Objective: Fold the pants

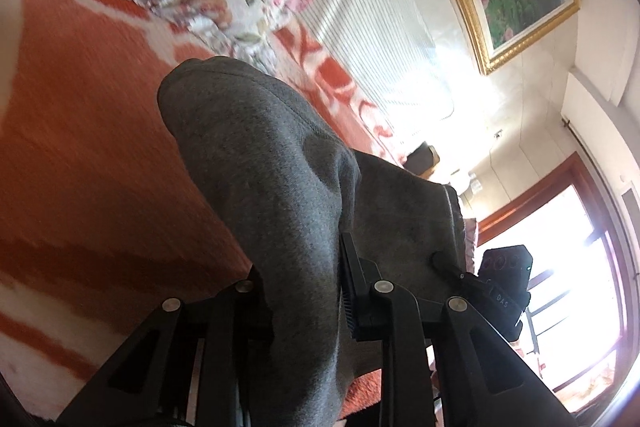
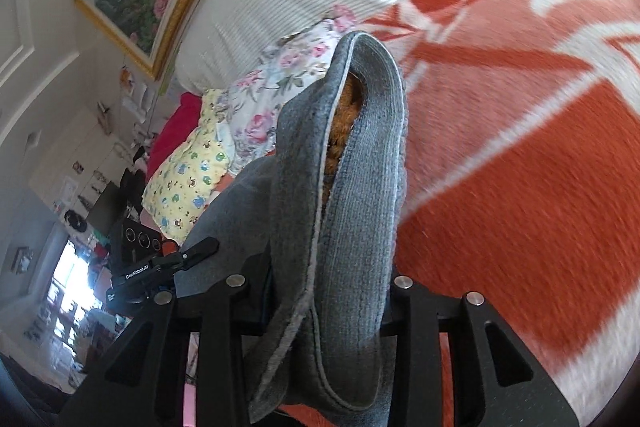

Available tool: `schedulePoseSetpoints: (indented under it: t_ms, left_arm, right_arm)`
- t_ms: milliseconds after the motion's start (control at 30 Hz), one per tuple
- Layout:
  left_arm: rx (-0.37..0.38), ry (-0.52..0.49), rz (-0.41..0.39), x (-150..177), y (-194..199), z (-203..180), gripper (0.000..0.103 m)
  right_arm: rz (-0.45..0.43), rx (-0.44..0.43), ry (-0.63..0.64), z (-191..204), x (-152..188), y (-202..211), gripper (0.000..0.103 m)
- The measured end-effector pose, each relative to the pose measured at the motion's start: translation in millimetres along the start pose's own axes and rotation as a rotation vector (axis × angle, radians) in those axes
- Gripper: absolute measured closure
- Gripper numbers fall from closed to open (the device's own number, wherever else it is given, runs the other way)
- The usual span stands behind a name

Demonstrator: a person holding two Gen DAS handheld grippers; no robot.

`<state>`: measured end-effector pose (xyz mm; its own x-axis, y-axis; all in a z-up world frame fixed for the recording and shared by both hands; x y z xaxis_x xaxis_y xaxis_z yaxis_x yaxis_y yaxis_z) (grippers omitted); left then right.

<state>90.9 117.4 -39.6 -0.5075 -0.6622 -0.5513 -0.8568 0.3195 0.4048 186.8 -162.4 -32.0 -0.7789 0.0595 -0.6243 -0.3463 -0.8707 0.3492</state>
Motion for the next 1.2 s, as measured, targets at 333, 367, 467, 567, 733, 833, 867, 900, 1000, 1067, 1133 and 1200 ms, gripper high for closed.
schedulePoseSetpoints:
  t_ms: [333,367,467,567,733,833,867,900,1000,1067,1133,1200]
  left_arm:
    - [-0.058,-0.047,-0.062,-65.4,-14.6,17.5,0.081]
    - [-0.065,-0.042,-0.063,-72.7,-20.7,21.9,0.081]
    - [-0.09,-0.039,-0.064,-90.1,-35.9,34.1,0.081]
    - [-0.123,-0.048,-0.054,-100.0,-49.9,44.9,0.081]
    - [-0.19,-0.07,-0.031,-96.8,-55.4,60.9,0.078]
    - [-0.221,-0.062,-0.026,-91.8,-50.0,72.1,0.071]
    - [-0.243,-0.062,-0.027,-89.7,-46.1,77.1,0.065]
    - [-0.257,-0.061,-0.028,-88.6,-43.6,79.7,0.057]
    - [-0.282,-0.04,-0.041,-85.0,-32.6,95.0,0.048]
    - [-0.297,-0.016,-0.034,-82.6,-29.7,107.5,0.045]
    - [-0.316,-0.01,-0.025,-78.6,-30.1,116.1,0.043]
    - [-0.346,-0.016,-0.015,-75.7,-33.0,119.7,0.04]
  right_arm:
    - [0.012,-0.026,0.02,2.0,-49.2,-70.3,0.067]
    - [0.013,-0.026,0.017,0.0,-56.0,-79.4,0.067]
    - [0.025,-0.02,0.021,-5.4,-72.1,-103.1,0.067]
    - [0.051,-0.009,0.031,-14.0,-82.5,-124.1,0.067]
    - [0.126,0.043,0.021,-39.7,-82.5,-147.9,0.056]
    - [0.175,0.119,0.015,-57.1,-77.2,-152.0,0.047]
    - [0.18,0.136,0.022,-61.6,-75.5,-151.2,0.046]
    - [0.178,0.144,0.032,-64.5,-74.6,-149.8,0.043]
    - [0.165,0.166,0.061,-70.0,-73.8,-143.7,0.036]
    - [0.154,0.19,0.092,-73.8,-73.3,-140.5,0.034]
    - [0.159,0.204,0.112,-77.0,-71.8,-142.7,0.033]
    - [0.164,0.215,0.125,-77.8,-70.1,-146.2,0.033]
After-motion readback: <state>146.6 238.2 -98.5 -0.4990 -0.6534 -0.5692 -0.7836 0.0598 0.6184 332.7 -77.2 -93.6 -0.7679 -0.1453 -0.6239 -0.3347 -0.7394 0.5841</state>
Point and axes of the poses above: each gripper's, at about its wrist camera, not at the fingertips, and y roughly against the way its jaws point, z to its left, x to its underside, the point moved 3 cm from there along -y, roughly the way its jaws point, and after that the axes turned 5 degrees about -z, right-handed, at the moved point
